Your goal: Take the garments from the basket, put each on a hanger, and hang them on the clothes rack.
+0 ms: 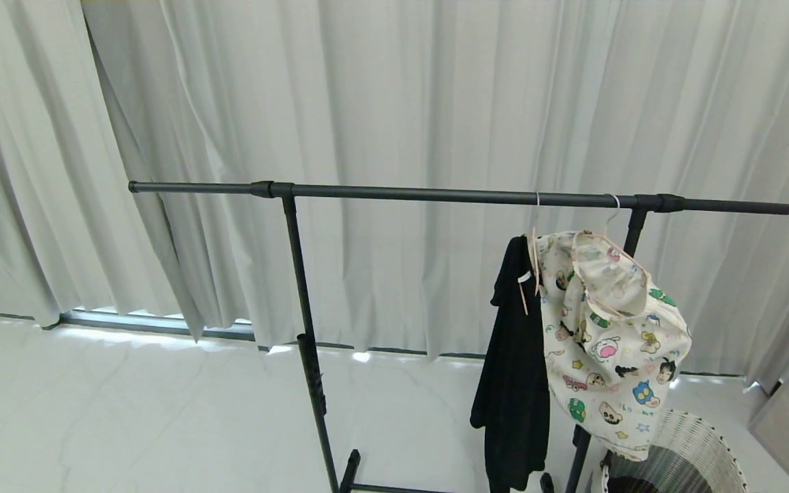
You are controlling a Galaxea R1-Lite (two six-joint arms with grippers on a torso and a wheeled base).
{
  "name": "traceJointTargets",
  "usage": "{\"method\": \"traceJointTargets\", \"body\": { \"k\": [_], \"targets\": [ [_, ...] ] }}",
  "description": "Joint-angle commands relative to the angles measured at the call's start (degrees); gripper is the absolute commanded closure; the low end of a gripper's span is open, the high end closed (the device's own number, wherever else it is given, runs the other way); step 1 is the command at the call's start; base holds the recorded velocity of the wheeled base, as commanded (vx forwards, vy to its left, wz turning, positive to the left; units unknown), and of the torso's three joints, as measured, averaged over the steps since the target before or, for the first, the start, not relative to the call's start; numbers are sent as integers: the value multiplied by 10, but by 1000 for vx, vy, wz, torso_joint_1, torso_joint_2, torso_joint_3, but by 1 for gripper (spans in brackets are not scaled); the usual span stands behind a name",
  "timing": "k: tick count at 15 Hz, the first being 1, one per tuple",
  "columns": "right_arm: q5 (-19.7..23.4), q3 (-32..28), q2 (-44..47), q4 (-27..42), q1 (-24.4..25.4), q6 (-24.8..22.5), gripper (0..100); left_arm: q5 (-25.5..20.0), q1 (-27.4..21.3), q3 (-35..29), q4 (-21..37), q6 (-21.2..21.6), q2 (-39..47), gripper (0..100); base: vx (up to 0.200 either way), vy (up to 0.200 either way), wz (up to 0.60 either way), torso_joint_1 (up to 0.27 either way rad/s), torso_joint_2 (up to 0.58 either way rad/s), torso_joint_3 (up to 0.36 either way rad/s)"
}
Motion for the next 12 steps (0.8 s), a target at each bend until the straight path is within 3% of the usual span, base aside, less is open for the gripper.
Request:
{"method": "traceJointTargets", "body": {
  "k": [1,4,7,9,12],
  "targets": [
    [0,0,-10,1,1,0,0,1,0,0,0,0,-22,0,-200,0,0,2,7,-2],
    [12,0,-53,1,11,0,0,0,-16,0,0,2,-105,0,-200,0,0,-1,2,2],
    [27,1,-111,1,56,1,0,16,-17,0,0,2,-235,0,-200,0,0,2,1,2],
    [26,1,-143,1,110,1,0,60,-17,0,0,4,-302,0,0,0,0,0,0,0],
    [20,1,-149,1,122,6,0,90,-17,1,0,-40,-306,0,0,0,0,0,0,0]
  ]
}}
